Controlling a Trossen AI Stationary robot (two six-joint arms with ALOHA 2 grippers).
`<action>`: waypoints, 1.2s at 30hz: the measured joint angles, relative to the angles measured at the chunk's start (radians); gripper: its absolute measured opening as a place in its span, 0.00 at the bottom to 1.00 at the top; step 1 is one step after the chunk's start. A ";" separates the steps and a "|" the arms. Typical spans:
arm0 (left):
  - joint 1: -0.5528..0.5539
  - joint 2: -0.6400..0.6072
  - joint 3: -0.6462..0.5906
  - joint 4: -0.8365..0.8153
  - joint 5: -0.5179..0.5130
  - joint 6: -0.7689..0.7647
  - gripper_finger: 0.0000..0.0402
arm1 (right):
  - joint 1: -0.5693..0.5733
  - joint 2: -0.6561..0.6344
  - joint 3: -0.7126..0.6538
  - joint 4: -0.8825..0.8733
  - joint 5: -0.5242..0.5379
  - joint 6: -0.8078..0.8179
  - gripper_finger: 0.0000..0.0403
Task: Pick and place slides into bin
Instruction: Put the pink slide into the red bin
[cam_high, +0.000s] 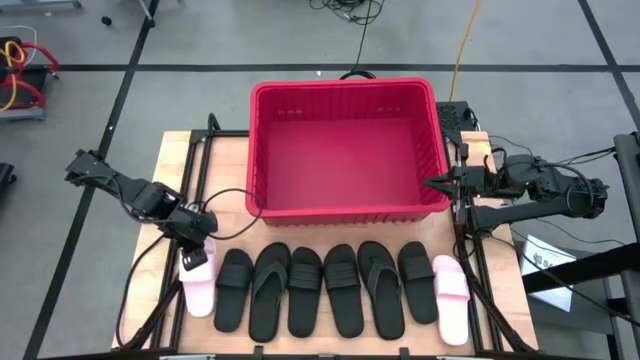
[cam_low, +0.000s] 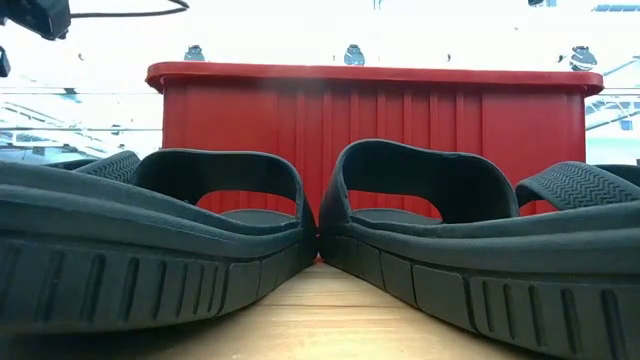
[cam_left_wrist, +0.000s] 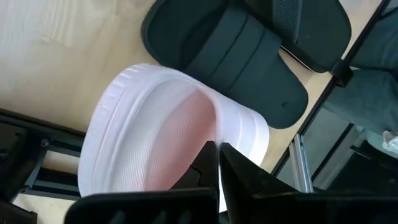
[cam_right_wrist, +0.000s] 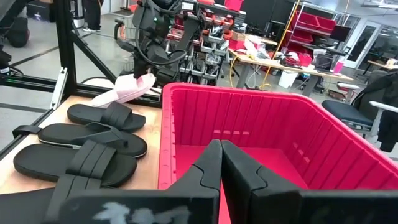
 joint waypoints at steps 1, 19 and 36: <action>0.000 0.000 0.000 0.000 -0.002 -0.004 0.00 | 0.000 0.000 0.000 0.000 0.000 0.000 0.00; 0.000 0.000 0.000 -0.002 -0.025 -0.006 0.00 | 0.000 0.000 0.000 0.000 0.000 0.000 0.00; 0.000 0.059 -0.046 -0.018 -0.283 0.029 0.00 | 0.000 0.000 0.000 -0.001 0.000 -0.022 0.00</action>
